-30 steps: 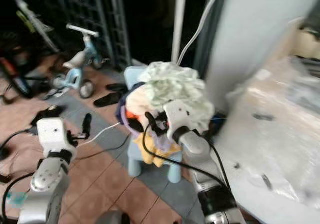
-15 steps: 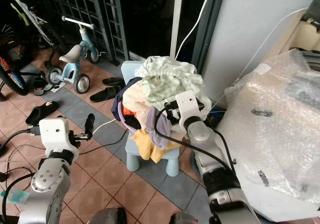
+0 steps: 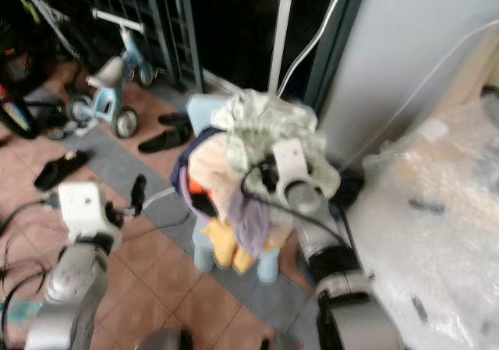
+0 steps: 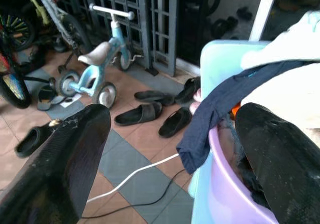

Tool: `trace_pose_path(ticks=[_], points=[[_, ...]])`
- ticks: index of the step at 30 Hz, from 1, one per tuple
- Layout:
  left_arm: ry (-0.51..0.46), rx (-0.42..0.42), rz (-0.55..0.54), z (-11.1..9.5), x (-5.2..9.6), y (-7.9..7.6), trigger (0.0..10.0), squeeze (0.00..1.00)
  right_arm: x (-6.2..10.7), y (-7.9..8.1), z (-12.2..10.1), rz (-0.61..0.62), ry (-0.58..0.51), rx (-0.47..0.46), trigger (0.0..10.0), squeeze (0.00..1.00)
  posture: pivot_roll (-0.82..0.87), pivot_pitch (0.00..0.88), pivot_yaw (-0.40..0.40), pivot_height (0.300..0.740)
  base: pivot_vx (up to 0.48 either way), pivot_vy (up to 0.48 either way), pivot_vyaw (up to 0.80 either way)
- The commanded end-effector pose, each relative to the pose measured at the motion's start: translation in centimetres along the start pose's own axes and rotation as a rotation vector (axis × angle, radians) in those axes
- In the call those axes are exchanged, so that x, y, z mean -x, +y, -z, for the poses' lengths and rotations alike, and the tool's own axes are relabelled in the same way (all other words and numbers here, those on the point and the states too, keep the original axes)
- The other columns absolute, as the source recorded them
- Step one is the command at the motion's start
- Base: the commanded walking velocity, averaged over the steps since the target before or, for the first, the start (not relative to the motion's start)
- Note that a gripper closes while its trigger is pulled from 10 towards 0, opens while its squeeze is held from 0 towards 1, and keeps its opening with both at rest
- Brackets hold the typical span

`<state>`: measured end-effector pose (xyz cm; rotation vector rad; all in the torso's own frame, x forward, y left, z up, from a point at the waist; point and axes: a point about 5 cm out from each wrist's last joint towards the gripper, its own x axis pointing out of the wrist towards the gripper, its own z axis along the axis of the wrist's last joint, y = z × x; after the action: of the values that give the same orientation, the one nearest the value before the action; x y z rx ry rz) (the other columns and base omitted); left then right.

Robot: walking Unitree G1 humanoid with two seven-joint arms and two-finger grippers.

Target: Clothes washing

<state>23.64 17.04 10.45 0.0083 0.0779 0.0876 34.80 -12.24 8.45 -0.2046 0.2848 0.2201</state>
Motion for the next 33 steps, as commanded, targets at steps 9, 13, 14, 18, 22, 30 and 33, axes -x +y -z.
trace_pose_path(ticks=[9,13,14,18,22,30,33], points=[[-0.004,0.000,0.010,-0.2,-0.2,-0.3,10.0,0.00,0.5,-0.7,2.2,0.007,0.087,-0.085,0.0,0.00,0.03,0.111,-0.002,0.740,0.000,0.000,0.00],[-0.003,-0.001,0.006,-0.2,-0.3,-0.3,10.0,0.00,0.4,-0.4,1.9,-0.018,0.069,-0.121,0.0,0.00,0.03,0.110,-0.002,0.740,0.000,0.000,0.00],[-0.003,-0.002,0.006,-0.2,-0.3,-0.3,10.0,0.00,0.4,-0.3,1.7,-0.027,0.062,-0.130,0.0,0.00,0.03,0.109,-0.003,0.740,0.000,0.000,0.00],[-0.003,-0.004,0.002,-0.1,-0.4,-0.3,10.0,0.00,0.3,0.0,1.4,-0.046,0.043,-0.156,0.0,0.00,0.03,0.104,-0.004,0.740,0.000,0.000,0.00],[-0.003,-0.005,0.001,-0.1,-0.5,-0.3,10.0,0.00,0.3,0.0,1.4,-0.050,0.041,-0.159,0.0,0.00,0.03,0.102,-0.005,0.740,0.000,0.000,0.00],[-0.003,0.002,-0.004,-0.1,-0.6,-0.4,10.0,0.00,0.2,0.2,0.7,-0.069,-0.001,-0.197,0.0,0.00,0.03,0.097,-0.011,0.740,0.000,0.000,0.00],[-0.002,0.003,-0.005,-0.1,-0.6,-0.4,10.0,0.00,0.2,0.4,-0.6,-0.097,-0.085,-0.249,0.0,0.00,0.03,0.097,-0.011,0.740,0.000,0.000,0.00]])
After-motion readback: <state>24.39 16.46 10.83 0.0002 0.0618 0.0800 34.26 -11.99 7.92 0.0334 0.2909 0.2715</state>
